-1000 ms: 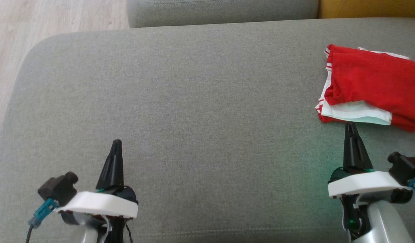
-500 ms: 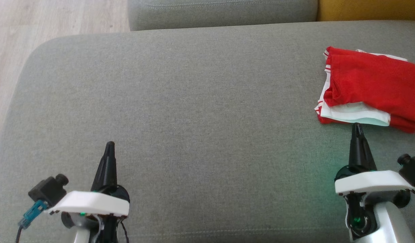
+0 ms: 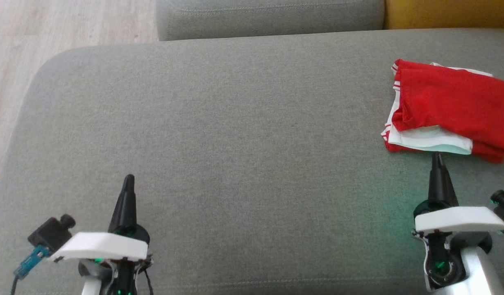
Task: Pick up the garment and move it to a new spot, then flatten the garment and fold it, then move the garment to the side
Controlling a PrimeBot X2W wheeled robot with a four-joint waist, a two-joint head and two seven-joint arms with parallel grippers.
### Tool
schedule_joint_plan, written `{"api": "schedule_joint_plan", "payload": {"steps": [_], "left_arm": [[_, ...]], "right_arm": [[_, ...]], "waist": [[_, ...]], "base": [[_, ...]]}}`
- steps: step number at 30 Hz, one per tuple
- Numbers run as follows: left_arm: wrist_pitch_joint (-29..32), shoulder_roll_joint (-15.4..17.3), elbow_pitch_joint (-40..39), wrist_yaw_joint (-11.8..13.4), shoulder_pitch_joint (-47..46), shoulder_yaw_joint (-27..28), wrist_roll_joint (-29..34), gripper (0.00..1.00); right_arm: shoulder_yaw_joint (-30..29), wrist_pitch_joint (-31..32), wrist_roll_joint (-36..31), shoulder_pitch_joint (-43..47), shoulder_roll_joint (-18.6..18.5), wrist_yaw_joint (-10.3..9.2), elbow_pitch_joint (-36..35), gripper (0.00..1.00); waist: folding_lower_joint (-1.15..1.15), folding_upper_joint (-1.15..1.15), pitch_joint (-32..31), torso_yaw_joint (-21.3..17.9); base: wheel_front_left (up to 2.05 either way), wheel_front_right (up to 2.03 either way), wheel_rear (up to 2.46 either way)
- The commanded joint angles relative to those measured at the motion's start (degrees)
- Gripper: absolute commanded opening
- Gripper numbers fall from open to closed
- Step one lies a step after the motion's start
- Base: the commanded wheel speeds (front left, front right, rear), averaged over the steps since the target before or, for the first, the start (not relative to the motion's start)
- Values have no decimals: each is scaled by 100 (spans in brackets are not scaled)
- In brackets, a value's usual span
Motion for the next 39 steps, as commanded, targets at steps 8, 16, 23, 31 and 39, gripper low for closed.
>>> {"api": "schedule_joint_plan", "payload": {"steps": [8,16,23,31,39], "left_arm": [[139,105,-123,-34,-340,235,-504,0],[267,117,-75,-46,-363,323,-942,0],[381,125,-31,-57,-382,402,-1325,0],[513,134,18,-70,-405,495,-1761,0],[630,140,62,-81,-425,578,-2141,0]], "right_arm": [[-18,134,598,-125,-70,9,-238,0],[-53,264,1111,-109,-74,11,-247,0],[-85,380,1560,-95,-77,12,-255,0],[-122,513,2073,-80,-79,13,-263,0],[-156,630,2521,-66,-81,14,-271,0]], "waist": [[0,0,-36,1],[0,0,-73,1],[0,0,-105,1],[0,0,-141,2],[0,0,-173,2]], "base": [[0,0,0],[0,0,0],[0,0,0],[0,0,0],[0,0,0]]}}
